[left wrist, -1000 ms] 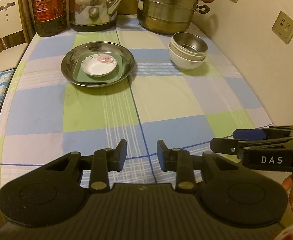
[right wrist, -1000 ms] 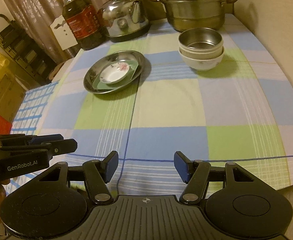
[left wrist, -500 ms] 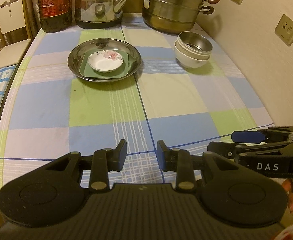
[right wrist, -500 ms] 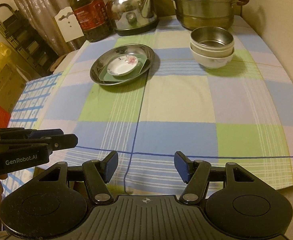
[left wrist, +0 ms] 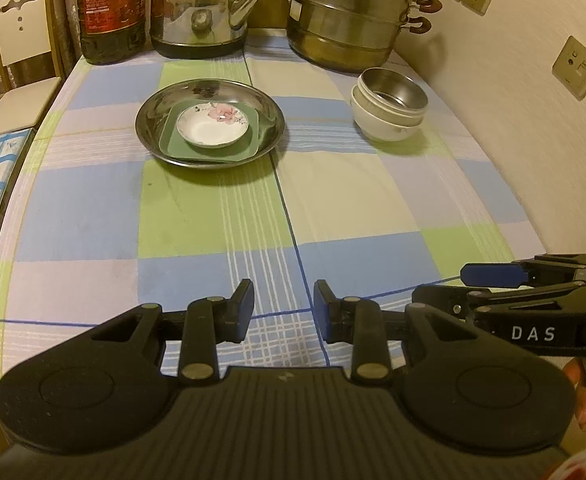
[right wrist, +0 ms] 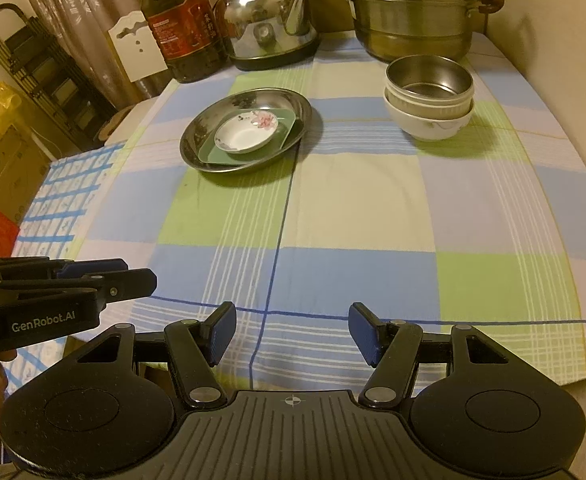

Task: Organize plates and bowls
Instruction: 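Move both open tools forward to the rim of the bowl stack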

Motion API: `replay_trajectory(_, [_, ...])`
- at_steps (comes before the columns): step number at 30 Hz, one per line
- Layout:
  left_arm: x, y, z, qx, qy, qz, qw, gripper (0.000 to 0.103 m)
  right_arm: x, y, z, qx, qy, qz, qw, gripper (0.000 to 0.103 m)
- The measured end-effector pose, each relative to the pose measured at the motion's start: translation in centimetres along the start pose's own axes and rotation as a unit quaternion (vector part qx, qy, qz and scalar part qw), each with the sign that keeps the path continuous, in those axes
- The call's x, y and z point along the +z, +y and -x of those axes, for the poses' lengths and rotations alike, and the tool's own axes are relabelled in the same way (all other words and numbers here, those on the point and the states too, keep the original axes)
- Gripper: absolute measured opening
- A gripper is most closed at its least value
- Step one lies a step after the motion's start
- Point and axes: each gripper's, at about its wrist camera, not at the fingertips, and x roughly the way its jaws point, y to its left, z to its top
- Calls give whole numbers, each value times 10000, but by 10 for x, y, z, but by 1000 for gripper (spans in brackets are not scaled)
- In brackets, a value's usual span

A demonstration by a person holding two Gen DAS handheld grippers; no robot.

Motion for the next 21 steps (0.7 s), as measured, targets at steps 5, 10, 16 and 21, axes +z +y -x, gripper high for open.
replay_trajectory(5, [7,-6,-6,-64,-32,-110,9999,29,4,-5,0,-25,-3,-50,10000,62])
replay_trajectory(10, [19,-15,-21,-118,-13,-199,9997,29,11,-18,-3,-97,15,-153,9998,62])
replay_trajectory(16, [42,-26,-45,-222,11,-213,9995,29,24,-44,-7,-311,47,-318,9990,62])
replay_trajectory(21, [69,-42,-71,-240,36,-283,9993,29,42,-74,-13,-489,50,-453,9978,62])
